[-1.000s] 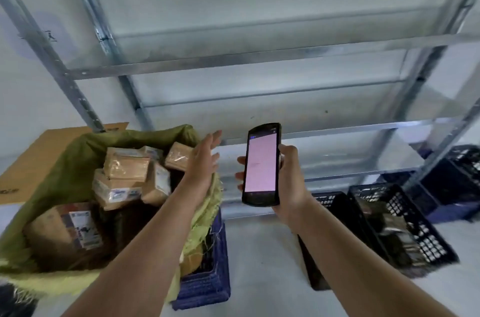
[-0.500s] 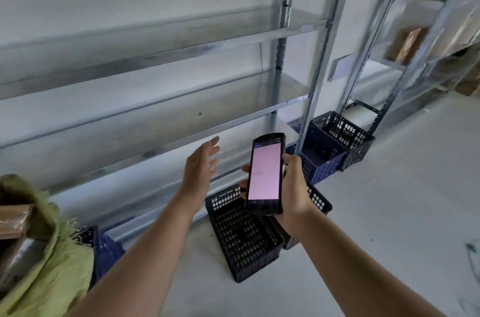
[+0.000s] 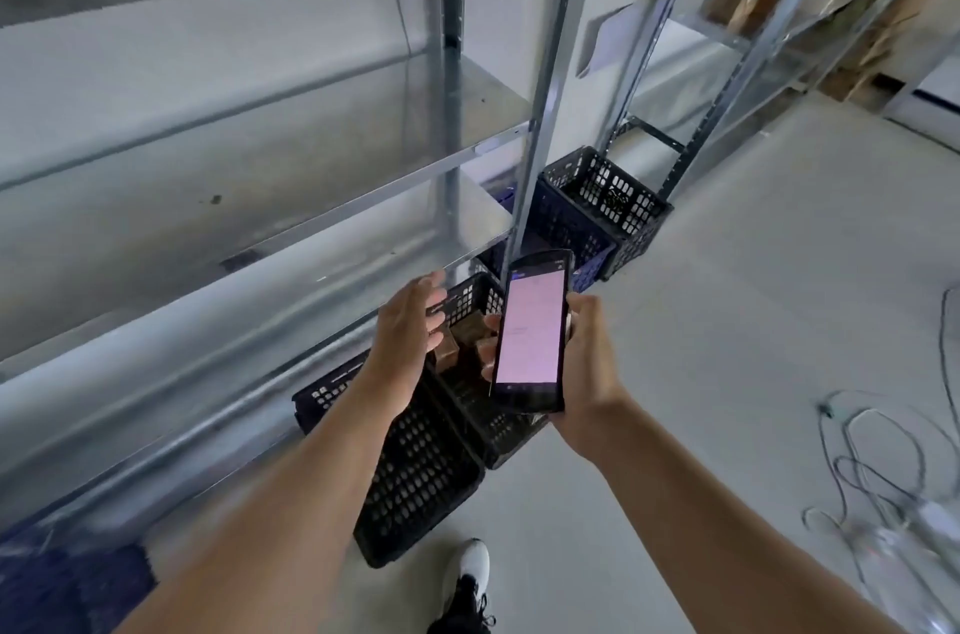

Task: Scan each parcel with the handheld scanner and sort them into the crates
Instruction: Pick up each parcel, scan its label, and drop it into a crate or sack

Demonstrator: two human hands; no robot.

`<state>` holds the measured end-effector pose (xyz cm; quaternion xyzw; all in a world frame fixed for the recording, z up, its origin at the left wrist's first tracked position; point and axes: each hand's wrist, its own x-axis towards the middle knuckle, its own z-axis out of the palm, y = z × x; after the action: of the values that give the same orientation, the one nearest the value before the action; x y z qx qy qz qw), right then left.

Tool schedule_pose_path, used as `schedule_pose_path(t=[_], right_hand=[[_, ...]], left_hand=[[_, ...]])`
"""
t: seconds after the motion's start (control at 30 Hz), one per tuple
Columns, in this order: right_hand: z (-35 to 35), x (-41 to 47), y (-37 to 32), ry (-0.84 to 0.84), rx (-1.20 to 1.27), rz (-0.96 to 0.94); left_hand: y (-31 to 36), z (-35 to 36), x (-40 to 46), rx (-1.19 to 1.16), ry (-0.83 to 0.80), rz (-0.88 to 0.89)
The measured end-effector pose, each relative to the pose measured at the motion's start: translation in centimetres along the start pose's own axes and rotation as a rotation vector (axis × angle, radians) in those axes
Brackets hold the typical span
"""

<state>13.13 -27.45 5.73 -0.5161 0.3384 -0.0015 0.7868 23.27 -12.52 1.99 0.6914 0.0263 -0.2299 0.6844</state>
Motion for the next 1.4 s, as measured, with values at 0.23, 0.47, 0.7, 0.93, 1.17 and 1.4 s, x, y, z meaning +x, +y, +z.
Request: schedule_pose_path(t=[0.23,0.47,0.7,0.93,1.17,1.4], right_hand=[[-4.0,12.1,-2.0,0.01,0.058,0.081],[-10.1,24.5,-3.1,-0.034,-0.088,0.178],[-17.8,37.8,-1.8,-0.084,-0.185,0.327],[-24.1,47.1,3.4,-0.112,-0.205,0.44],[-29.0,52.1,13.1,-0.071,-0.251,0.462],[-30.0,57.4,22.1,-0.153,-0.239,0.47]], left_hand=[[-2.1,4.5,10.7,-0.003,0.009,-0.159],[-6.1,10.2,19.7,0.009,0.129,-0.302],[-12.1,18.5,27.5,-0.028,0.301,-0.402],[-21.6,24.3,33.3,-0.085,0.411,-0.556],[-32.9,25.5,37.6,-0.104,0.453,-0.638],[-44.3,24.2,43.4,-0.115,0.466,-0.607]])
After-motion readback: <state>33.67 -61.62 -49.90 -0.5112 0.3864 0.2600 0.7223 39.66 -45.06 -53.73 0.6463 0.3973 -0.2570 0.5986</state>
